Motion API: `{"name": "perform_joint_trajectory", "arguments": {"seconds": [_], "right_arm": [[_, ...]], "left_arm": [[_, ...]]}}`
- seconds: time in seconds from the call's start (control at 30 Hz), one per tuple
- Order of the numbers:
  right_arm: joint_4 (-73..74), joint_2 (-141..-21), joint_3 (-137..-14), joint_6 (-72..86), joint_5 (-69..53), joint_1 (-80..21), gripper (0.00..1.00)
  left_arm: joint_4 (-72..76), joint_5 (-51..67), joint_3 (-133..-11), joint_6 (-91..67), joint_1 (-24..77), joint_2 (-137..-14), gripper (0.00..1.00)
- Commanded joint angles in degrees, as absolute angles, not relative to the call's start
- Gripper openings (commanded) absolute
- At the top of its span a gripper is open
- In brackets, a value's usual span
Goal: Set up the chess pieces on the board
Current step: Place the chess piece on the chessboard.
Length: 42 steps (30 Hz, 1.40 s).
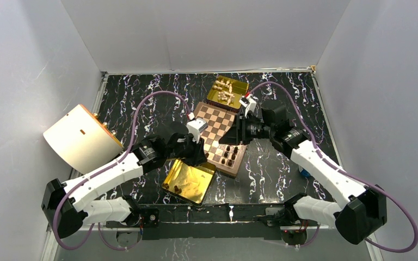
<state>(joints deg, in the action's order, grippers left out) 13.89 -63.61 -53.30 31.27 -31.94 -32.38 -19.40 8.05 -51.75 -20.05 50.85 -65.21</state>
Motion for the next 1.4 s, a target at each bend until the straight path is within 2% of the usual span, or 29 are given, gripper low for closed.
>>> {"name": "perform_joint_trajectory", "arguments": {"seconds": [0.0,0.2,0.87,1.03,1.27,1.37], "right_arm": [[6.0,-65.65,-51.77,34.19,-45.78,-32.82,0.45],[4.62,-68.2,-51.02,34.56,-49.9,-35.14,0.41],[6.89,-70.82,-50.14,30.95,-48.42,-37.23,0.32],[8.9,-70.86,-50.57,29.27,-47.52,-37.23,0.35],[9.59,-70.25,-51.18,28.7,-46.4,-37.2,0.14],[9.88,-69.7,-51.33,28.84,-44.75,-37.23,0.06]], "left_arm": [[-13.95,16.19,-51.61,-17.74,51.1,-62.75,0.18],[-11.11,19.42,-50.95,-18.39,51.11,-62.46,0.17],[-8.53,21.22,-49.85,-19.49,51.14,-62.41,0.15],[-8.31,20.38,-49.56,-19.6,51.13,-62.23,0.14],[-8.1,19.18,-49.41,-19.9,51.12,-62.31,0.14],[-8.15,17.99,-49.1,-20.25,51.07,-62.08,0.17]]}}
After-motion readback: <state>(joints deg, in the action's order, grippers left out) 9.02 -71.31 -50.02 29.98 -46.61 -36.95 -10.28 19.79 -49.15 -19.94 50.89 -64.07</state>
